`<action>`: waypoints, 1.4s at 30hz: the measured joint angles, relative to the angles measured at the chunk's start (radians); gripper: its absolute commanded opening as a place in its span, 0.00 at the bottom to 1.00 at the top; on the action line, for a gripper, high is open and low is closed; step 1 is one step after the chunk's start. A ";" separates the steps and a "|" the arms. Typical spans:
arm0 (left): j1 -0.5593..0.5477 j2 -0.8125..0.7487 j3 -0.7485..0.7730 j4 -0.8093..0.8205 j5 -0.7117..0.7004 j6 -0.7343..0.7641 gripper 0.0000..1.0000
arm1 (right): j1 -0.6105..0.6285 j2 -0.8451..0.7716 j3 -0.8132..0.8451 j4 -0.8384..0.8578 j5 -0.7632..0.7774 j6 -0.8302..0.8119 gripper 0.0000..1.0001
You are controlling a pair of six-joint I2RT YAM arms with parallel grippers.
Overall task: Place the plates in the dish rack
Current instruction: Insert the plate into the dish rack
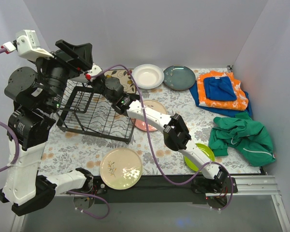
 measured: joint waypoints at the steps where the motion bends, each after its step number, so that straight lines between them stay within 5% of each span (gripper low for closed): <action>1: 0.000 -0.001 -0.003 0.001 0.000 0.000 0.85 | 0.000 0.000 0.003 0.001 0.000 0.000 0.01; 42: 0.000 -0.032 -0.046 0.018 -0.016 -0.002 0.84 | -0.002 0.000 0.037 0.007 0.017 0.001 0.01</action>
